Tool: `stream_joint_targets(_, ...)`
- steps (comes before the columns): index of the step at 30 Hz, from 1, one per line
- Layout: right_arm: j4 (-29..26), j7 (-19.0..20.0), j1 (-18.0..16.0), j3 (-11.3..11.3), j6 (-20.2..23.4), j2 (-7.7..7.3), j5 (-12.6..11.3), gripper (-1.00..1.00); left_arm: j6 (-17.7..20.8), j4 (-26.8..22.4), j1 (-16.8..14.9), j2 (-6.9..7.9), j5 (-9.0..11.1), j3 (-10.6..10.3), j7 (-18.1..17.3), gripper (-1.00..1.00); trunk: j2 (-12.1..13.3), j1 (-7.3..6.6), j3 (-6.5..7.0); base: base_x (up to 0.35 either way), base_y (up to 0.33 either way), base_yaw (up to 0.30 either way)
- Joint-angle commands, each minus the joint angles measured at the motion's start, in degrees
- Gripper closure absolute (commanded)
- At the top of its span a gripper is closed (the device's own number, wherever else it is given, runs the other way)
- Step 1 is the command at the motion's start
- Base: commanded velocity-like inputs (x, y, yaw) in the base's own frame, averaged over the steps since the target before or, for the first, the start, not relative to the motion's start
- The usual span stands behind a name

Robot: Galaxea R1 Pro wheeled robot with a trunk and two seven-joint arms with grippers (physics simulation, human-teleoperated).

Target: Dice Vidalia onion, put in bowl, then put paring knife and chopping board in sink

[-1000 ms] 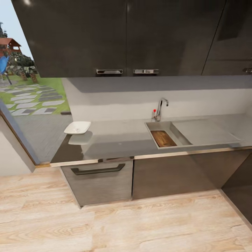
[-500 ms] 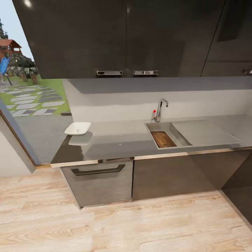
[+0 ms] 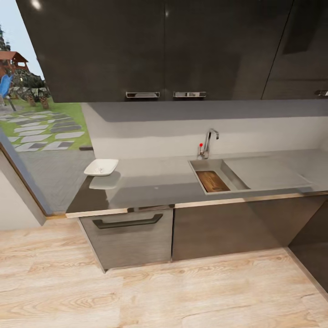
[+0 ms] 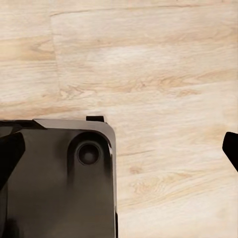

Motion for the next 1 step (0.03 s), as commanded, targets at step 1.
stream_joint_targets(1,0.04,-0.38,-0.04,-0.27,-0.11,0.01,0.63,-1.0,-0.38,0.22,-0.09,0.01,0.47,-0.48,0.0,-1.0,-0.11,0.03,-0.11,0.0,0.0,0.0)
